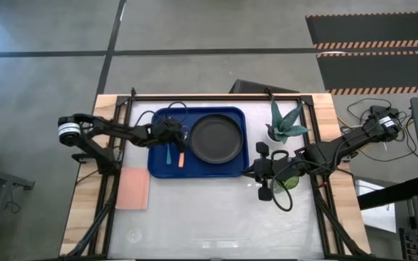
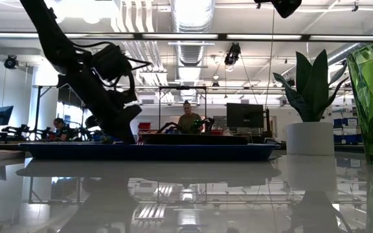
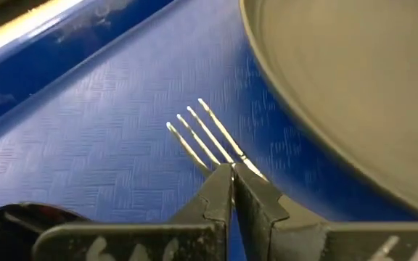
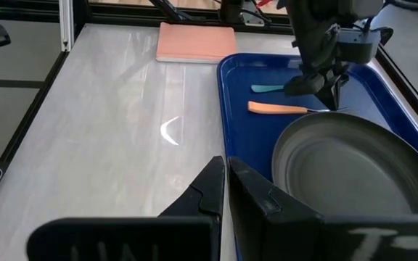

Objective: Pick and place plate/cup/fork/spoon on tray
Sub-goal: Put the orange fork on the blue serving tray to the right of the blue spoon, then put the green cup on the blue serving tray to the top left of the black plate

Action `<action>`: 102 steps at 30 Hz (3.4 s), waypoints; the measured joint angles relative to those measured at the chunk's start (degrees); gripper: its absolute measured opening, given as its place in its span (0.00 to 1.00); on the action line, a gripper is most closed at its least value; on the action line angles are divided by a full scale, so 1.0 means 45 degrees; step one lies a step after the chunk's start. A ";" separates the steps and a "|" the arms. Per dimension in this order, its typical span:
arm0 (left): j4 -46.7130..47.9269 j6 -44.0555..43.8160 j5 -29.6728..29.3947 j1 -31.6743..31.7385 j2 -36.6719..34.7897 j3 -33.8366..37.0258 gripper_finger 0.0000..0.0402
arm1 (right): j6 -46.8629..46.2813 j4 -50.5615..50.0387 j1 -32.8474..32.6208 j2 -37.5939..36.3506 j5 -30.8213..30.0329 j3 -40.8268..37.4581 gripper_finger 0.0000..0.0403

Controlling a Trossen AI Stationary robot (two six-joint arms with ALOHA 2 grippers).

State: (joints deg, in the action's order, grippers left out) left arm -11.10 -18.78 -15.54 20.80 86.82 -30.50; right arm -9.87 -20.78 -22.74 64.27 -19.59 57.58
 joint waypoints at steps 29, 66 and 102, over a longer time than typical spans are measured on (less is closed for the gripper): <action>0.0268 -0.0426 -0.0330 -0.0005 0.0293 -0.0019 0.00 | -0.0039 0.0004 0.0000 0.0000 0.0000 0.0000 0.02; 0.1040 -0.1036 -0.0323 -0.0887 -0.2935 0.0062 0.00 | -0.1253 0.0008 -0.0039 0.0000 0.0011 -0.0005 0.02; -0.0097 -0.0399 -0.1911 -0.5479 -0.6395 0.0611 0.00 | -1.4212 -1.1614 -0.2642 0.1673 0.2081 0.3118 0.02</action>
State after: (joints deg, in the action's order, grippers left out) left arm -11.53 -20.58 -24.14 -3.86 58.04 -27.75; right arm -73.82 -73.04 -34.63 71.80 -10.23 71.61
